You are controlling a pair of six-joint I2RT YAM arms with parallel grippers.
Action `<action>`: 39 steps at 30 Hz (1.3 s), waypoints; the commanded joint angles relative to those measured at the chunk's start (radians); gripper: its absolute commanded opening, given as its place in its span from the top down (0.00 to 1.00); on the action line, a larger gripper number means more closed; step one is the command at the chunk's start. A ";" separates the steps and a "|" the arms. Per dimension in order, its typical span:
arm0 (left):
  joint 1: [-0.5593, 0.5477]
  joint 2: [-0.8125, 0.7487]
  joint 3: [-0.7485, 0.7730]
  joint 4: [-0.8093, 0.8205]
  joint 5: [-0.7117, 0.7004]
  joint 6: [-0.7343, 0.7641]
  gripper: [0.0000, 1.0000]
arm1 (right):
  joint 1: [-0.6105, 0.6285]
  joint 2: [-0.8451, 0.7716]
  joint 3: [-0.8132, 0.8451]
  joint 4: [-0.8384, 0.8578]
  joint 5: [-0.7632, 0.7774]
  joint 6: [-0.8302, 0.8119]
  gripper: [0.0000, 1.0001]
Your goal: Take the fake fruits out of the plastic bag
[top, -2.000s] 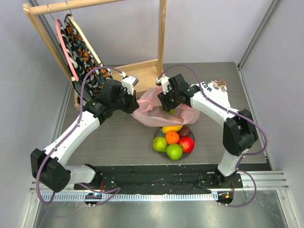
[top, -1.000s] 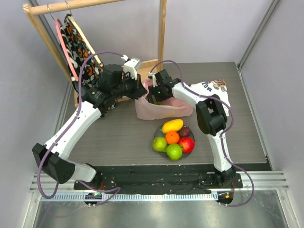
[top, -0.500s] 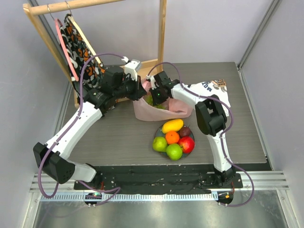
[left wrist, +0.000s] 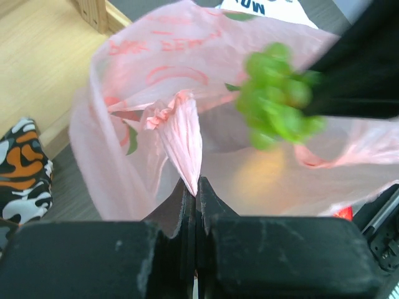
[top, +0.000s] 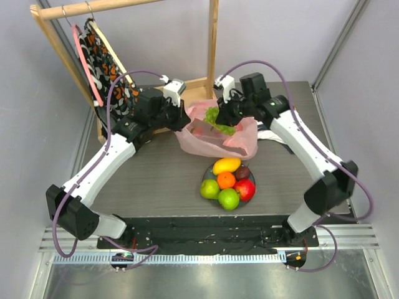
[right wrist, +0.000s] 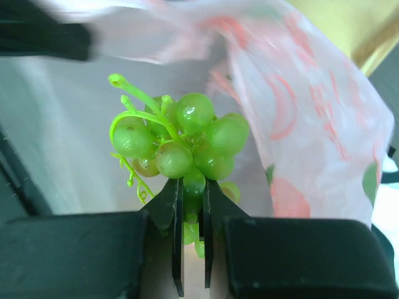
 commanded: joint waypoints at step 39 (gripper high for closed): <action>0.133 0.115 0.170 0.201 -0.131 -0.094 1.00 | 0.277 -0.389 -0.421 -0.223 0.156 -0.277 0.99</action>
